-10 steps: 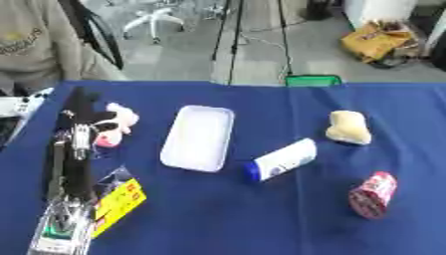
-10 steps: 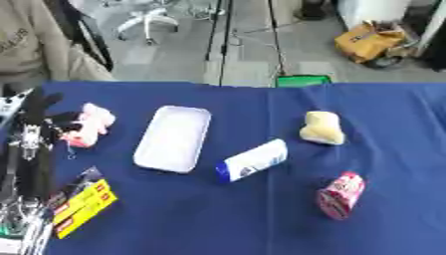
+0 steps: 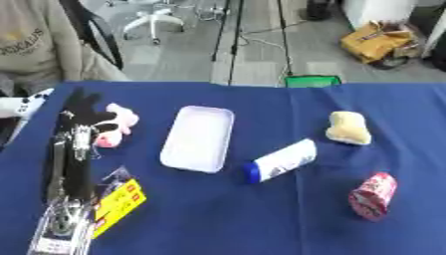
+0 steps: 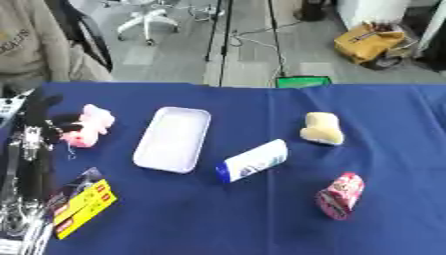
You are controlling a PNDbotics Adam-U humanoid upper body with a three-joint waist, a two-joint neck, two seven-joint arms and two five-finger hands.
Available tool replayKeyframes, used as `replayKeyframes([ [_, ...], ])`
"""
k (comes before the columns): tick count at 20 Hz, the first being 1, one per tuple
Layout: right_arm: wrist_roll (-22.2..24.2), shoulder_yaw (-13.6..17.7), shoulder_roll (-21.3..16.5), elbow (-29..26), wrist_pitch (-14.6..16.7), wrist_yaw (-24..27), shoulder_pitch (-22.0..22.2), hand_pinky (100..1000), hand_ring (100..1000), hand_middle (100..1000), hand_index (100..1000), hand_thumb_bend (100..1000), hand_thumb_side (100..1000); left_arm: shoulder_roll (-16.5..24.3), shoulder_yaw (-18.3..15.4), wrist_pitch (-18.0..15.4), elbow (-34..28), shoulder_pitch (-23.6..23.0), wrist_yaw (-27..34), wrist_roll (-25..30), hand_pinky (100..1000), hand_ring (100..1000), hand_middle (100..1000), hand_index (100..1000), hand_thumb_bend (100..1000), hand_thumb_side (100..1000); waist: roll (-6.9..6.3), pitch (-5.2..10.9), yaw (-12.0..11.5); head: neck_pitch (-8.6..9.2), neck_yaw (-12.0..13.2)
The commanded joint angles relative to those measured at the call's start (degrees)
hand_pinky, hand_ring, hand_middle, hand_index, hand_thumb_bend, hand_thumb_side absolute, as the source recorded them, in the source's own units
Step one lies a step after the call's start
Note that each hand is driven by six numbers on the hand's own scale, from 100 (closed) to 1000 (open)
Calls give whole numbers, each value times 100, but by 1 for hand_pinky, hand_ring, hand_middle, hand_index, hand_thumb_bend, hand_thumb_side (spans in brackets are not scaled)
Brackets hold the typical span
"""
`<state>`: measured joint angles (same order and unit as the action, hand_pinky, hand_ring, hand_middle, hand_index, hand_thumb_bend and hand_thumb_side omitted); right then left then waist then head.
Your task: Pick up objects on the table and place them in the box.
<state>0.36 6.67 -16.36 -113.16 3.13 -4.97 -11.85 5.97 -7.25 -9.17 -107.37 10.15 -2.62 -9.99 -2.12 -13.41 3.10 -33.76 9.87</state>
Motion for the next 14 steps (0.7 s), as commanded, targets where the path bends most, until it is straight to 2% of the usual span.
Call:
replayKeyframes([
  [1,-7,1,-49,-144,16,2,-46,875,887,796,845,100,516,57,-37,14,-86,28,-30,8,656,681,817,971,475,792,-40,197,1,31,-1],
  [11,-10,0,-48,-144,15,1,-42,875,887,796,846,100,518,61,-37,26,-90,23,-42,14,656,681,816,972,479,790,-41,189,-3,33,-4],
  [14,-6,-3,-58,-144,12,1,-40,875,887,797,846,100,518,234,-77,143,-63,51,-324,121,654,680,814,973,491,788,-48,187,5,18,-17],
])
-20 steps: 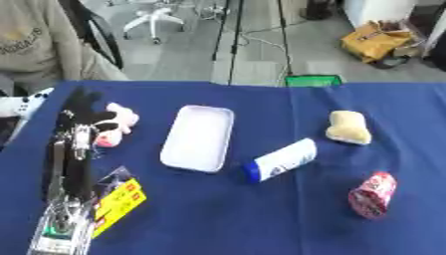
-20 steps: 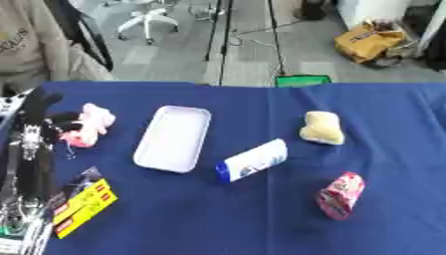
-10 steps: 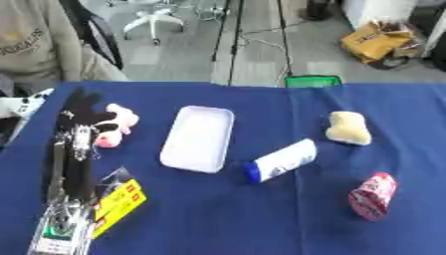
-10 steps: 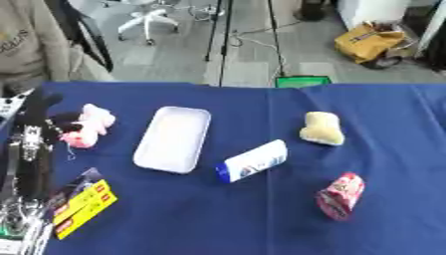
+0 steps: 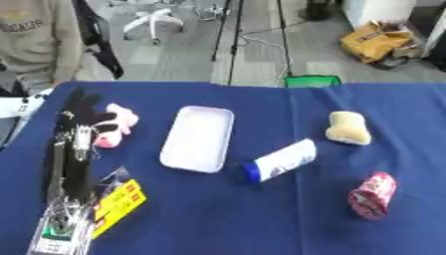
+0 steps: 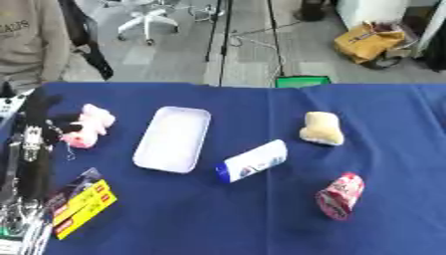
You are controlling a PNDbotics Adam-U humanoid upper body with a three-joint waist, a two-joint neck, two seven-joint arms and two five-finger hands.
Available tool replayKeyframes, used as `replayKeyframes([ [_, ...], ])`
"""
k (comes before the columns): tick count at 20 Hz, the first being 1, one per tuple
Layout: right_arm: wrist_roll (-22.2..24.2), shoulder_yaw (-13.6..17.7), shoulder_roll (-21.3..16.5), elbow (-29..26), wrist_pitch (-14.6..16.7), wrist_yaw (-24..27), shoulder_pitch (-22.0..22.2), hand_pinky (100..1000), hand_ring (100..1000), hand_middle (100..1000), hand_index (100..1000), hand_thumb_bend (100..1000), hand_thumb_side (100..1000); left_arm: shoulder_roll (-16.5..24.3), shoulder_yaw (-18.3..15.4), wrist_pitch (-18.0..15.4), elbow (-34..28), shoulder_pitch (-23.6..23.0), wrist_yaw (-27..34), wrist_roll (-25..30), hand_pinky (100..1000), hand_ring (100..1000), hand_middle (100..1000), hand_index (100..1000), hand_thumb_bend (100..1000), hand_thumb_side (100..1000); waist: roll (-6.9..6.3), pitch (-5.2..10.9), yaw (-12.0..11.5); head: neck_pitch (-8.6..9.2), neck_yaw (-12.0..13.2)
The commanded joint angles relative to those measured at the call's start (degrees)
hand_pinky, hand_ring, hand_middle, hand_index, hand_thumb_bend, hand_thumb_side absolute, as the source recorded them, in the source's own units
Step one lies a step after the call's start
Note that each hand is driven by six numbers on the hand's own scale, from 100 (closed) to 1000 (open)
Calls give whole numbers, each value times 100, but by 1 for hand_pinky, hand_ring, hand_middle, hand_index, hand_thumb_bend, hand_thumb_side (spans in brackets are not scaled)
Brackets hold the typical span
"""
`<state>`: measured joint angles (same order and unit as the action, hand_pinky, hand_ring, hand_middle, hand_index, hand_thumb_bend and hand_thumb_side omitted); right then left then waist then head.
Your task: Pick up objects on the table and place them in the box.
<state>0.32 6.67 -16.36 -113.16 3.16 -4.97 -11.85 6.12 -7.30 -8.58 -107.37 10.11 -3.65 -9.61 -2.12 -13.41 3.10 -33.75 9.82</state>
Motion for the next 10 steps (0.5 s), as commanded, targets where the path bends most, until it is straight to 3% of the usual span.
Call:
replayKeyframes([
  [1,0,-4,-62,-144,7,0,-38,876,887,797,846,100,519,332,-94,162,-65,80,-441,171,658,684,806,956,520,770,-51,187,6,14,-20],
  [4,-1,-4,-69,-144,-3,4,-29,876,887,797,846,100,520,689,-195,478,-143,202,-1480,614,660,685,806,951,524,766,-54,189,8,6,-40],
  [5,2,-5,-71,-144,-5,3,-24,876,887,797,846,100,519,835,-230,580,-164,242,-1822,754,678,698,798,916,569,739,-66,197,6,1,-42],
  [10,22,-10,-70,-144,-18,5,-12,876,887,797,846,100,520,1476,-283,1079,-179,437,-4081,2201,696,712,788,894,605,736,-97,223,32,-5,-44],
])
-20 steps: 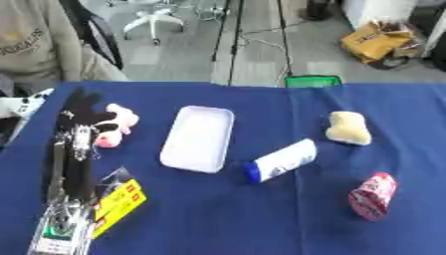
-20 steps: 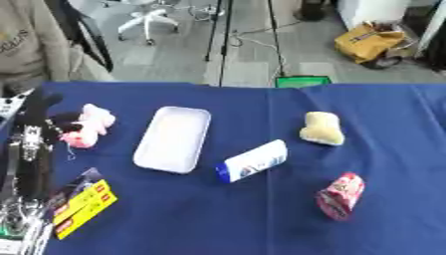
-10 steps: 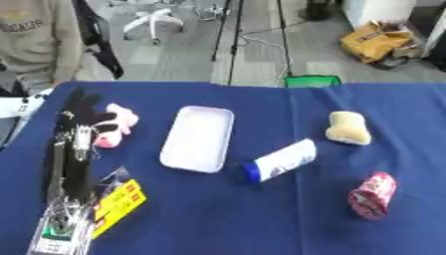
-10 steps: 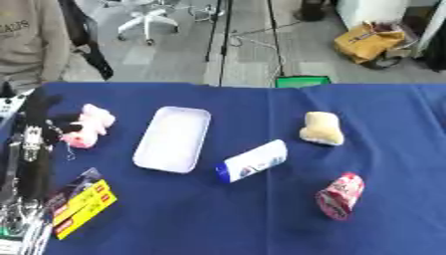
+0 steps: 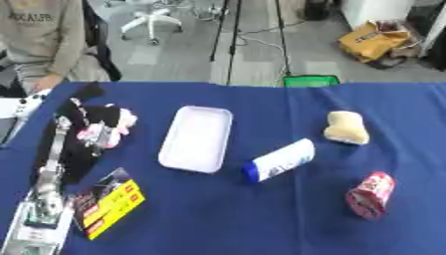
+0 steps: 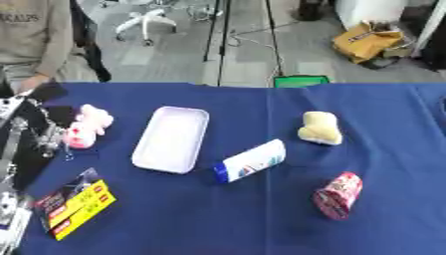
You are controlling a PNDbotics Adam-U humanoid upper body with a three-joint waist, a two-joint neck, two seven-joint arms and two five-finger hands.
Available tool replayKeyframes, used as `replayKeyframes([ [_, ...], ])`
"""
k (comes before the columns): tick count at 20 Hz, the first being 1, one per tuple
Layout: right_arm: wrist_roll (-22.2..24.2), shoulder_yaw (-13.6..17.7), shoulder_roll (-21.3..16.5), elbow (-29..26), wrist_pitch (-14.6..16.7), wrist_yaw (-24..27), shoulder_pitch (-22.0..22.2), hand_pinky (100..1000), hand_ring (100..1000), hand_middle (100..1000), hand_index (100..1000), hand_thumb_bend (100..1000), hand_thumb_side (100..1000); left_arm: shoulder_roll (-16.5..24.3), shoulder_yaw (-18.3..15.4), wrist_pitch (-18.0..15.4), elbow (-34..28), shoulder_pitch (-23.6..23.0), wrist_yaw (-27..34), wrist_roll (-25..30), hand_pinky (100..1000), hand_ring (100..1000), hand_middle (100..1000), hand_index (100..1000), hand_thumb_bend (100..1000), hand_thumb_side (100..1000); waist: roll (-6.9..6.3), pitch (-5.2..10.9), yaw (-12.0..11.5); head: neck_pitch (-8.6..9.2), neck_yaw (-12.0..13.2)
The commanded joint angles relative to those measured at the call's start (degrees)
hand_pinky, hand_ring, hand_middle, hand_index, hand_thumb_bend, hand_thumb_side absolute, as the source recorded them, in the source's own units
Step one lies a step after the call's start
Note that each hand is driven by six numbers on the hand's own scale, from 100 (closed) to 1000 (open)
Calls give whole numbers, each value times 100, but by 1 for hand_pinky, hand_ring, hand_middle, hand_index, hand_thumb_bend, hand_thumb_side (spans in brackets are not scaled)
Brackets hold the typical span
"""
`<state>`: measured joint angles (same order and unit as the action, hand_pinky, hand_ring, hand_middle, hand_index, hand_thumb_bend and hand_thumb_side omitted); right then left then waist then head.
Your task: Pick up objects on the table and place them in the box.
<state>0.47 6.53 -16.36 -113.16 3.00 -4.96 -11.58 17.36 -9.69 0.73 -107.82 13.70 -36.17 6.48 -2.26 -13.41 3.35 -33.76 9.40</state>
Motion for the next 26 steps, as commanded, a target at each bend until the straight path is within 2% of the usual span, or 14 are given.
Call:
replayKeyframes([
  [1,6,7,-70,-144,-5,5,-36,876,888,797,847,100,520,387,-42,170,-156,82,-1097,832,701,714,776,883,634,716,-85,225,9,-4,-3],
  [6,15,7,-78,-144,-14,2,-28,876,887,797,847,100,521,601,-27,80,-205,56,-2391,2031,753,755,783,865,782,663,-106,240,19,-14,-17],
  [7,17,6,-79,-144,-15,2,-27,876,887,797,847,100,521,617,-23,34,-233,66,-2576,2243,753,755,783,865,782,663,-107,242,19,-15,-16],
  [8,17,6,-78,-144,-17,4,-25,876,887,797,847,100,521,666,12,-33,-218,56,-2757,2518,775,774,794,862,827,651,-112,249,24,-17,-13],
  [11,21,6,-73,-144,-24,4,-15,876,887,797,847,100,521,715,64,-198,-185,48,-3134,3237,786,782,788,855,884,660,-119,257,32,-18,-19],
  [13,21,8,-74,-144,-22,4,-14,877,887,797,847,100,521,682,44,-221,-143,30,-3336,3539,794,791,795,855,899,663,-122,260,32,-26,-20],
  [14,20,9,-73,-144,-21,5,-15,877,887,797,847,100,521,662,15,-187,-101,15,-3462,3616,799,798,803,857,901,663,-119,258,29,-20,-32],
  [15,22,8,-72,-144,-20,6,-15,877,887,797,847,100,521,642,5,-157,-65,11,-3567,3650,805,804,809,859,881,559,-118,257,29,-17,-36],
  [16,24,9,-73,-144,-21,2,-15,877,887,797,847,100,521,621,-20,-104,-13,2,-3671,3653,805,806,810,861,906,662,-117,256,28,-19,-38],
  [25,32,5,-70,-144,-22,5,-28,876,887,797,847,100,521,516,-63,108,807,13,-3886,3292,803,803,807,865,914,663,-113,254,30,-13,-46],
  [26,29,9,-69,-144,-22,4,-28,876,887,797,847,100,520,494,-88,147,911,16,-3898,3247,779,778,783,862,915,666,-108,253,29,-14,-50],
])
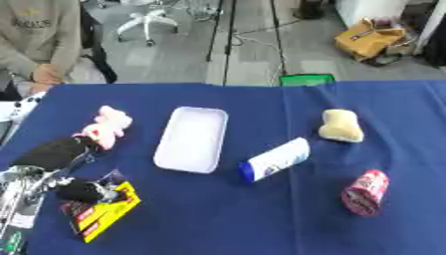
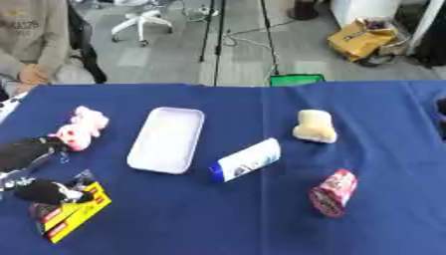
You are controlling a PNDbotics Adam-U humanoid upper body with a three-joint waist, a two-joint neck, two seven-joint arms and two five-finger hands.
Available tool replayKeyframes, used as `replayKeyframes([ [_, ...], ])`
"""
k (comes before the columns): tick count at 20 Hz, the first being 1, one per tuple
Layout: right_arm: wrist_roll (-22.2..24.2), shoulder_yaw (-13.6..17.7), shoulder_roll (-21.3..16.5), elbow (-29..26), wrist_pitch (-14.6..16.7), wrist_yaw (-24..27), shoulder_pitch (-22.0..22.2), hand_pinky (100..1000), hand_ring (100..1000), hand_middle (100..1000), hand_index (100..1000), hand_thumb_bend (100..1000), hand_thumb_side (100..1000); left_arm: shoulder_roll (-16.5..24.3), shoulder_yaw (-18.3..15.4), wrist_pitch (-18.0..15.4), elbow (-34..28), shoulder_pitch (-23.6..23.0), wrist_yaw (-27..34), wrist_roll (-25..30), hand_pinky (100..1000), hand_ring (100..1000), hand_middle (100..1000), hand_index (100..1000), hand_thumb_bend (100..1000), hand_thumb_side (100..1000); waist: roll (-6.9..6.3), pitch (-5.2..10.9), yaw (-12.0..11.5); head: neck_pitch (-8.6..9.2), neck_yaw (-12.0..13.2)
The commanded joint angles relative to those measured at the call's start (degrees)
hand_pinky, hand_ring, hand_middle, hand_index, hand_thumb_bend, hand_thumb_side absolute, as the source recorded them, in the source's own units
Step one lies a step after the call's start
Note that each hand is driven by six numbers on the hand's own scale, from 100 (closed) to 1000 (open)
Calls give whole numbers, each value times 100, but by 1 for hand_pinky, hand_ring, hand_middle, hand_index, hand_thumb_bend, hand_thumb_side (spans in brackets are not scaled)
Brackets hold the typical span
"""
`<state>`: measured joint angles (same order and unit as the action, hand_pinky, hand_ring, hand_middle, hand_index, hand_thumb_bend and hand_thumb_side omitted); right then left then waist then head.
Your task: Pick up objects on the table and place them in the box.
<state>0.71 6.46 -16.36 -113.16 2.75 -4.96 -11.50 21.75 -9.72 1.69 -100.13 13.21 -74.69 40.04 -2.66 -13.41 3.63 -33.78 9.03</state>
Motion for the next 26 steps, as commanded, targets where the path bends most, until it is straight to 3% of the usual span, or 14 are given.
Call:
replayKeyframes([
  [1,-1,18,-69,-144,1,5,-37,876,887,797,847,100,520,30,-107,112,279,78,-75,-181,779,778,783,862,915,666,-64,253,2,-12,-12],
  [8,-1,15,-65,-144,6,12,-49,876,886,797,847,100,520,-131,-143,320,995,166,-171,-392,735,736,751,859,913,676,-36,244,0,-4,-25],
  [13,-2,19,-63,-144,9,12,-54,876,886,797,847,100,520,-202,-134,321,1234,167,-112,-371,672,655,680,829,889,649,-17,230,1,-16,-29],
  [14,-3,19,-64,-144,9,13,-57,876,886,797,847,100,520,-209,-132,314,1253,164,-95,-364,613,584,621,804,865,623,-14,228,0,-16,-28],
  [15,-3,18,-64,-144,11,13,-58,876,886,797,847,100,520,-214,-132,309,1262,159,-75,-358,613,584,621,804,865,623,-13,227,-2,-15,-26],
  [16,-3,18,-65,-144,12,13,-58,876,886,797,847,100,521,-214,-136,310,1265,155,-64,-356,527,496,542,764,833,587,-12,226,-3,-14,-25],
  [19,-2,19,-63,-144,10,13,-55,876,886,797,847,100,520,-214,-167,368,1252,146,-90,-388,455,431,483,725,801,553,-11,226,-10,-11,-25],
  [23,-3,20,-62,-144,9,11,-55,876,886,797,847,100,521,-222,-216,484,1212,141,-123,-539,319,293,356,603,628,391,-8,226,-14,-2,-33],
  [24,-5,22,-62,-144,8,11,-54,876,886,797,847,100,521,-225,-224,509,1188,141,-118,-600,263,235,292,542,448,282,-7,226,-14,-3,-33],
  [26,-8,25,-64,-144,11,11,-55,876,886,797,847,100,521,-225,-250,557,1096,143,-80,-738,229,200,255,510,324,219,-5,226,-14,-3,-30],
])
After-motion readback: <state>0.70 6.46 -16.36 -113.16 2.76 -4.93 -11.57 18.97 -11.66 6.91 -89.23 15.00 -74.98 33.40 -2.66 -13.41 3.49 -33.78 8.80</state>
